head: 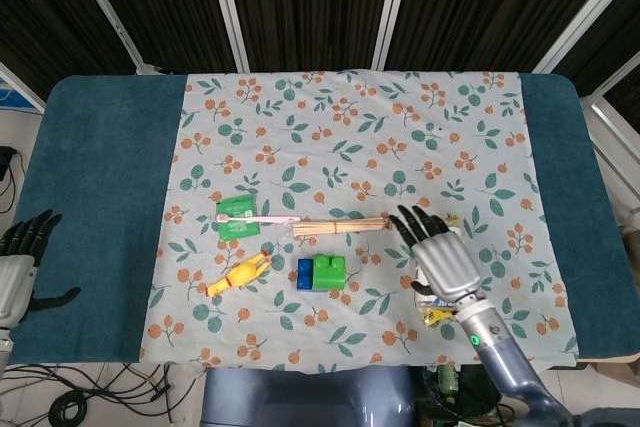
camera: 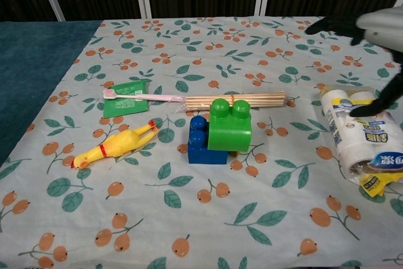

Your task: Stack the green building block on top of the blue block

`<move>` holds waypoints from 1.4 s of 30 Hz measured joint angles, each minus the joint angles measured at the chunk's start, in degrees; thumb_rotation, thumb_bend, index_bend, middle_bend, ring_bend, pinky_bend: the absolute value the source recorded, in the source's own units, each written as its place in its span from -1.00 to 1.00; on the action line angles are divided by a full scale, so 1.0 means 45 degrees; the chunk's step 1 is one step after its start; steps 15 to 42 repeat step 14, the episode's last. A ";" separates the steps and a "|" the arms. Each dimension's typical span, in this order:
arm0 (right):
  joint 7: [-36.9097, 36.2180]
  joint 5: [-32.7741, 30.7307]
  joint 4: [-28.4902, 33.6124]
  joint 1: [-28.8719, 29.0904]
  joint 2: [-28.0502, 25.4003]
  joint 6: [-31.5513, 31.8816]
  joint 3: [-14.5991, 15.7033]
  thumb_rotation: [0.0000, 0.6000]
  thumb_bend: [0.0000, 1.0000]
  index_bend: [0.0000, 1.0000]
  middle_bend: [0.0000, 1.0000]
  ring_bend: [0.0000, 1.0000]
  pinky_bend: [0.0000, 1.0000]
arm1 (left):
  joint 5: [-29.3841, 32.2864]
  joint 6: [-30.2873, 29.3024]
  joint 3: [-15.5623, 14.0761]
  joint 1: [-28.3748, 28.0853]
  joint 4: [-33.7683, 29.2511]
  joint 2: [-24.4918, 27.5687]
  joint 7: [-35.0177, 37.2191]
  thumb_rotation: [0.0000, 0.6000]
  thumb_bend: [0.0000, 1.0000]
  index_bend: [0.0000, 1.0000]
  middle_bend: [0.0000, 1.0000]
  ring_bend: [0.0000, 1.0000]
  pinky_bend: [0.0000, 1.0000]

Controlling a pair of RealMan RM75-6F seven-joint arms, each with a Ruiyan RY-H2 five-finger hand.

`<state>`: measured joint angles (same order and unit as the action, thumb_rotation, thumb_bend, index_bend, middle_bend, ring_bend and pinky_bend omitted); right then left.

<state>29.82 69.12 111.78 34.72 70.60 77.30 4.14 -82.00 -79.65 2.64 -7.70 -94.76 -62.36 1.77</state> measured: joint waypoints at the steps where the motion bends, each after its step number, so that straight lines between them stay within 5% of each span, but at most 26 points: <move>1: -0.0319 0.0244 -0.0083 -0.0317 -0.0129 0.0238 0.0165 1.00 -0.88 -1.00 -1.00 -1.00 -0.62 | -0.0013 -0.0022 -0.0005 0.0007 0.0006 -0.0014 -0.0047 1.00 -1.00 -1.00 -1.00 -1.00 -1.00; 8: -0.2595 0.1920 -0.1471 -0.2525 -0.0632 0.2073 0.1063 1.00 -0.88 -1.00 -1.00 -1.00 -0.63 | 0.0024 -0.0136 -0.0021 0.0070 0.0032 -0.0107 -0.0403 1.00 -1.00 -1.00 -1.00 -1.00 -1.00; 14: -0.3508 0.2865 -0.2701 -0.3663 -0.0420 0.2942 0.1106 1.00 -0.86 -1.00 -1.00 -1.00 -0.63 | 0.0051 -0.0223 0.0010 0.0100 0.0031 -0.0149 -0.0520 1.00 -1.00 -1.00 -1.00 -1.00 -1.00; 42: -0.3508 0.2865 -0.2701 -0.3663 -0.0420 0.2942 0.1106 1.00 -0.86 -1.00 -1.00 -1.00 -0.63 | 0.0051 -0.0223 0.0010 0.0100 0.0031 -0.0149 -0.0520 1.00 -1.00 -1.00 -1.00 -1.00 -1.00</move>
